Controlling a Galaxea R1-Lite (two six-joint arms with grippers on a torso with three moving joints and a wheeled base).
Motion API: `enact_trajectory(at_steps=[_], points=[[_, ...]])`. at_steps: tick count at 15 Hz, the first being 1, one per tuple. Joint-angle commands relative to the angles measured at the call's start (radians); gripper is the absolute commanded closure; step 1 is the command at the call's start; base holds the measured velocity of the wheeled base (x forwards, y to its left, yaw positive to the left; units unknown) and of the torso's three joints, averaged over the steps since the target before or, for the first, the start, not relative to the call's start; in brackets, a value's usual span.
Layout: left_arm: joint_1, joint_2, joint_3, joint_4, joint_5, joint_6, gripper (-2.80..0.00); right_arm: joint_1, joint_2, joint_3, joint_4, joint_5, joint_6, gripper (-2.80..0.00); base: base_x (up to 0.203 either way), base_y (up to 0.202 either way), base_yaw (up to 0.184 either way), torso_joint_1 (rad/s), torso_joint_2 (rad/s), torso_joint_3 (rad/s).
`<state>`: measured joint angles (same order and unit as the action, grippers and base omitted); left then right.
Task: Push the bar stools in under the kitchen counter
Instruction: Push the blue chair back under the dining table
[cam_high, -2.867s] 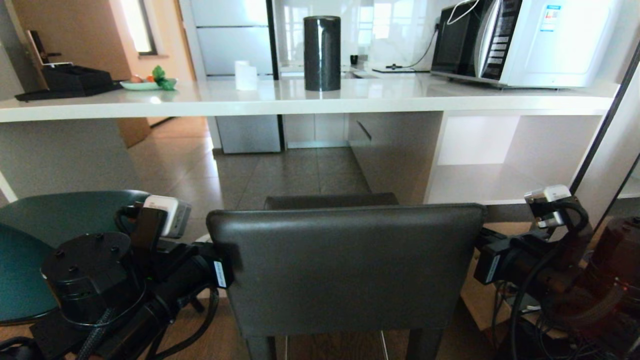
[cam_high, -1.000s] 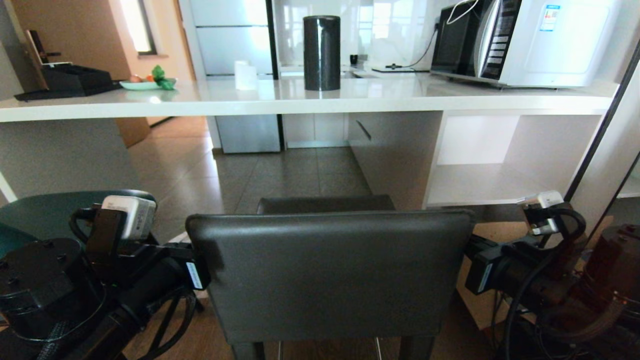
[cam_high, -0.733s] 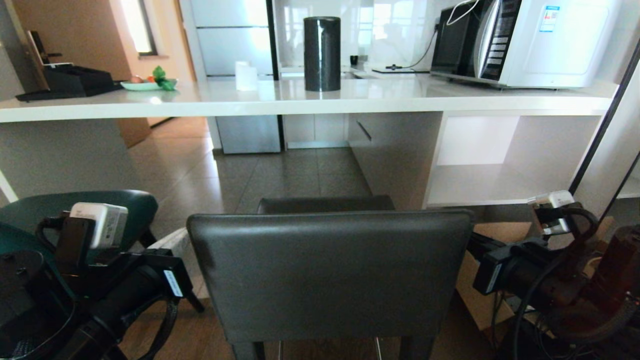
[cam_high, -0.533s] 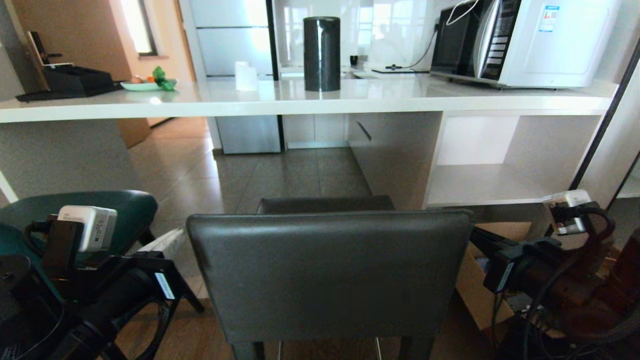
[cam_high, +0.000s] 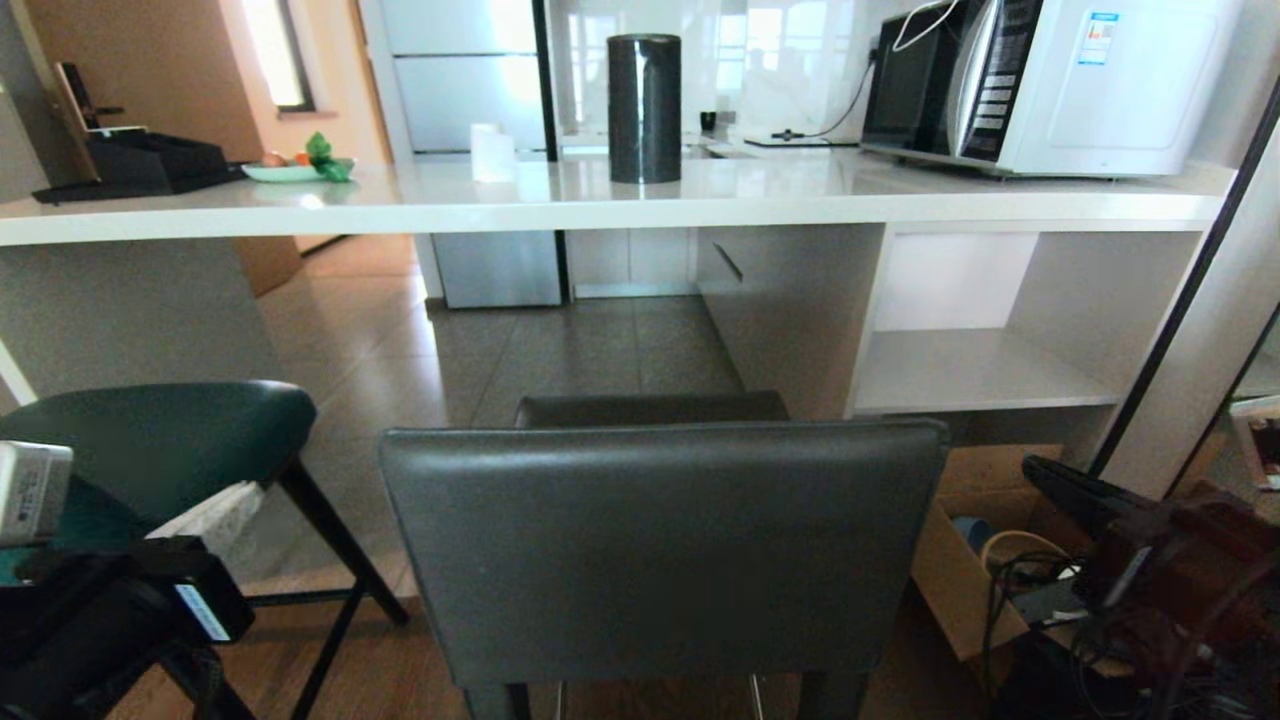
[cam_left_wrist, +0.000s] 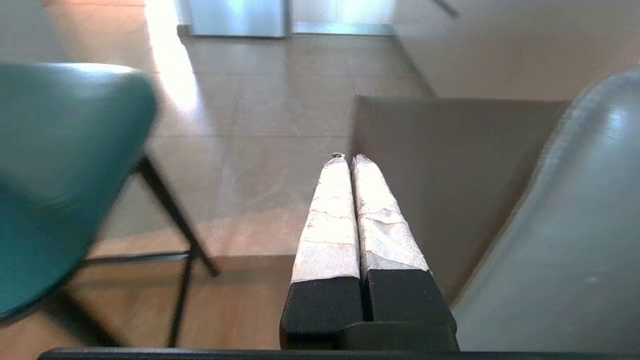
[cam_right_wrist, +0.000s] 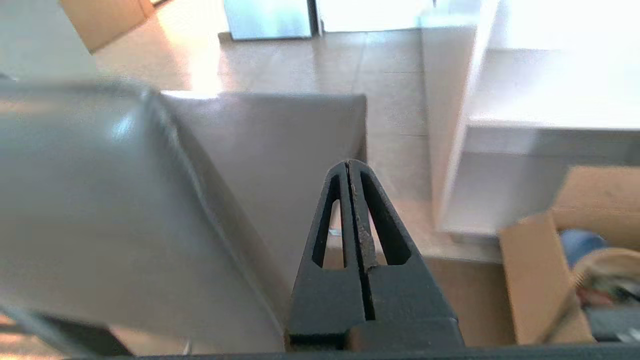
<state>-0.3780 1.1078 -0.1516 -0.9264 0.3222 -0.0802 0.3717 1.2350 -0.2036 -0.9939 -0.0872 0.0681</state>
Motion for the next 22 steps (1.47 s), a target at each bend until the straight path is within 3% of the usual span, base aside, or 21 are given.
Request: enact_trajectory(at_steps=[1,3,4,8,10,12,16,18,22], points=[[0.071,-0.158,-0.044,0.128,0.0,-0.001,0.0,0.0,-0.226,-0.011,0.189,-0.008,-0.001,0.0,0.0,0.0,0.0,0.0,0.0,0.0],[0.105,-0.22,-0.056,0.159,0.0,0.018,0.0,-0.012,-0.372,-0.04,0.38,-0.053,-0.003,0.0,0.0,0.0,0.0,0.0,0.0,0.0],[0.129,-0.262,-0.061,0.184,0.0,0.039,0.0,-0.063,-0.431,-0.06,0.472,-0.083,-0.004,0.0,0.0,0.0,0.0,0.0,0.0,0.0],[0.227,-0.39,-0.074,0.272,-0.002,0.097,0.0,-0.18,-0.633,-0.088,0.65,-0.112,-0.048,0.0,0.0,0.0,0.0,0.0,0.0,0.0],[0.271,-0.436,-0.087,0.285,-0.003,0.128,0.0,-0.2,-0.713,-0.111,0.712,-0.11,-0.07,0.0,0.0,0.0,0.0,0.0,0.0,0.0],[0.283,-0.516,-0.117,0.366,-0.016,0.148,0.0,-0.21,-0.785,-0.156,0.801,-0.109,-0.1,0.0,0.0,0.0,0.0,0.0,0.0,0.0],[0.312,-0.685,-0.254,0.71,-0.144,0.152,0.0,-0.248,-0.891,-0.218,0.951,-0.105,-0.121,0.0,0.0,0.0,0.0,0.0,0.0,0.0],[0.319,-0.756,-0.279,0.778,-0.188,0.154,0.0,-0.285,-0.958,-0.217,1.001,-0.097,-0.167,0.0,0.0,0.0,0.0,0.0,0.0,0.0],[0.368,-1.007,-0.247,0.978,-0.32,0.155,0.0,-0.367,-1.138,-0.213,1.125,0.042,-0.208,0.0,0.0,0.0,0.0,0.0,0.0,0.0]])
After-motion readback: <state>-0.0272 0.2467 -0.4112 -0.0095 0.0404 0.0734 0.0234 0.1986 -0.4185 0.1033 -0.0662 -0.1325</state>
